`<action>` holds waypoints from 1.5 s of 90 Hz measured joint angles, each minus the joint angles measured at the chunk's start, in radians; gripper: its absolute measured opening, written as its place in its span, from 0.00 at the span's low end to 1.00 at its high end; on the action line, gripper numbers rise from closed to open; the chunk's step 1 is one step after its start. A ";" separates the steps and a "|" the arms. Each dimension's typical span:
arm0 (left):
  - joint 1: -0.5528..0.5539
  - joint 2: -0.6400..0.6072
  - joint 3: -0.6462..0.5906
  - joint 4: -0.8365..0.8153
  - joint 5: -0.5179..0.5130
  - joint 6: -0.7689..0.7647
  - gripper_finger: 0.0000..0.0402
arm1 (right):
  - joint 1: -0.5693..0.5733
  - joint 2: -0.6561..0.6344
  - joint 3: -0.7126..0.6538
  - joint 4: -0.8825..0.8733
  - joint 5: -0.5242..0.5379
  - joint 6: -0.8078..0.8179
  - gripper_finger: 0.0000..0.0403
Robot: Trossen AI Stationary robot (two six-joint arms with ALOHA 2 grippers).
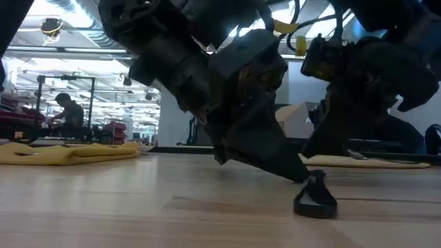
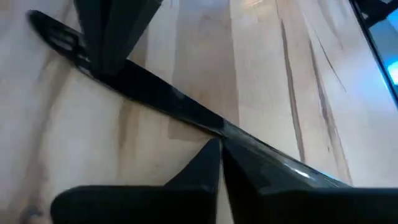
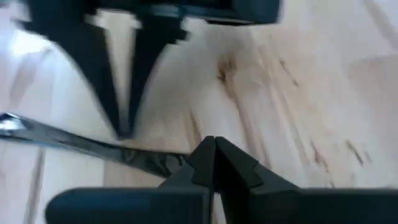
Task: Set table place
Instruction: Put the knife to the left of the spoon on the woven mat
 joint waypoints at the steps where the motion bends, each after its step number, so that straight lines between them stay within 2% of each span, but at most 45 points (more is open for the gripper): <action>1: 0.004 -0.004 0.000 -0.006 -0.001 0.009 0.00 | 0.000 -0.004 0.000 -0.004 0.002 0.000 0.00; 17: 0.051 -0.058 0.000 -0.068 -0.005 0.119 0.00 | 0.007 -0.066 0.001 -0.059 0.029 -0.026 0.00; 32: 0.078 -0.058 0.000 -0.080 0.042 0.105 0.00 | 0.009 -0.092 0.000 -0.175 0.004 0.012 0.00; 46: 0.078 -0.037 0.000 -0.106 0.044 0.094 0.00 | 0.021 -0.075 0.001 -0.255 -0.036 0.099 0.00; 60: 0.074 -0.036 0.000 -0.110 0.048 0.088 0.00 | 0.020 -0.061 0.000 -0.327 -0.032 0.160 0.00; 72: 0.075 -0.036 0.000 -0.113 0.046 0.086 0.00 | 0.016 -0.060 0.000 -0.324 0.001 0.161 0.00; 135: 0.075 -0.036 0.001 -0.120 0.045 0.093 0.00 | -0.068 -0.002 0.002 -0.226 -0.021 0.056 0.00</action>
